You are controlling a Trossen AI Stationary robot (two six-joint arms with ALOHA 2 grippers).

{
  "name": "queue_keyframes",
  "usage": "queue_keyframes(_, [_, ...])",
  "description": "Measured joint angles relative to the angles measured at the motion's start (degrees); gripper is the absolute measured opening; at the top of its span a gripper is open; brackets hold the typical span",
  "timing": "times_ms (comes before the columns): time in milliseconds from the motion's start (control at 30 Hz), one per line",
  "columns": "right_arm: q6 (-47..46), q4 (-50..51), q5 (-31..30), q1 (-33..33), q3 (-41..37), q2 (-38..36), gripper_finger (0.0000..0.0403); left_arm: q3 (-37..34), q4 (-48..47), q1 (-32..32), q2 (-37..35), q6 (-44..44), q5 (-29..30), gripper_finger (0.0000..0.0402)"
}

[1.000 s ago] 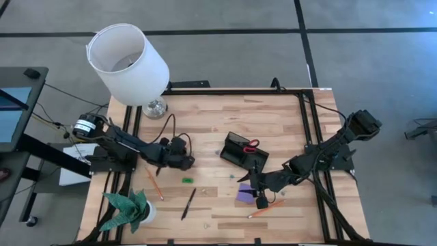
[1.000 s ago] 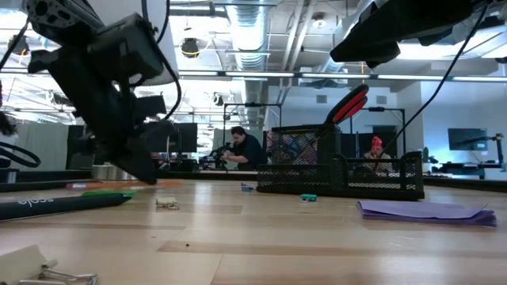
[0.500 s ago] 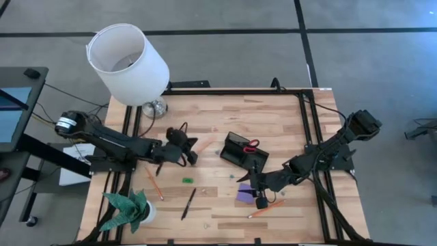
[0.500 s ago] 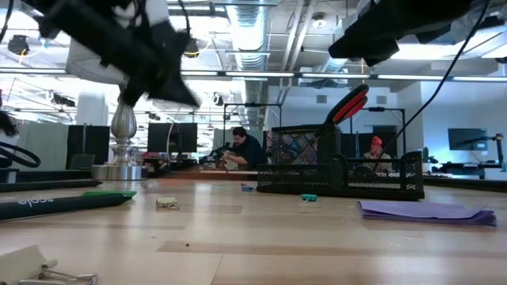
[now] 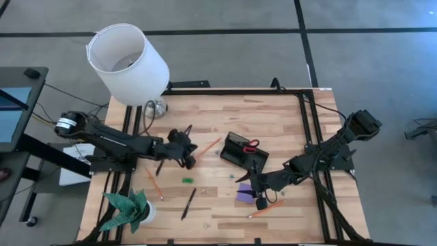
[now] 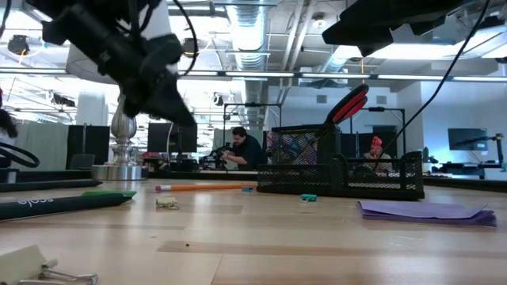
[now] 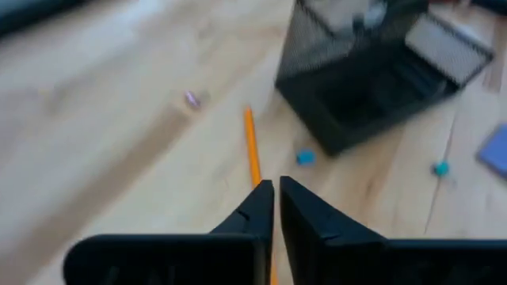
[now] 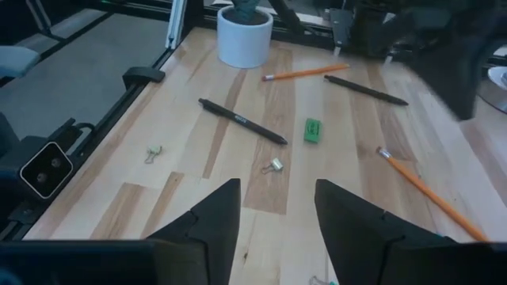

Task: Pick and place office supplies into organizer
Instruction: Put the orange pencil into the black desk organizer

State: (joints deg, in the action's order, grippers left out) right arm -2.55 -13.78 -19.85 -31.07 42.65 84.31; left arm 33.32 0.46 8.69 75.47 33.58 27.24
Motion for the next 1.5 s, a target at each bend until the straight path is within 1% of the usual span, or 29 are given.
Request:
queue_keyframes(200, [0.0,0.0,0.0,0.1,0.0,0.0,0.0166,0.0,-1.7,2.7,6.3,3.6,-4.5,0.0105])
queue_keyframes(300, [0.0,0.0,0.0,0.1,0.0,0.0,0.0166,0.0,-4.6,4.0,7.7,6.3,-3.5,0.0136])
queue_keyframes(400, [0.0,0.0,0.0,0.1,0.0,0.0,0.0167,0.0,-8.6,4.9,7.7,10.0,-2.0,0.0151])
queue_keyframes(533, [0.0,0.0,0.0,0.1,0.0,0.0,0.0169,0.0,-9.9,6.7,7.8,12.8,-1.5,0.0151])
queue_keyframes(800, [0.0,0.0,0.0,0.1,0.0,0.0,0.0169,0.0,-10.8,10.6,8.9,13.9,3.4,0.0147])
queue_keyframes(933, [0.0,0.0,0.0,0.1,0.0,0.0,0.0166,0.1,-7.6,11.9,12.2,14.1,4.9,0.0147])
queue_keyframes(1033, [0.0,0.0,0.0,0.1,0.0,0.0,0.0165,0.1,-5.4,11.9,15.5,14.0,5.0,0.0147])
queue_keyframes(1133, [-0.3,0.0,0.0,0.1,0.0,0.0,0.0165,0.2,-4.9,12.0,17.3,15.0,6.0,0.0147])
queue_keyframes(1333, [-0.4,0.0,0.0,0.1,0.0,0.0,0.0164,0.0,-5.2,11.9,17.4,15.0,8.9,0.0147])
queue_keyframes(1500, [-0.4,0.0,0.0,0.1,0.0,0.0,0.0166,0.1,-6.2,11.8,17.5,16.7,8.2,0.0147])
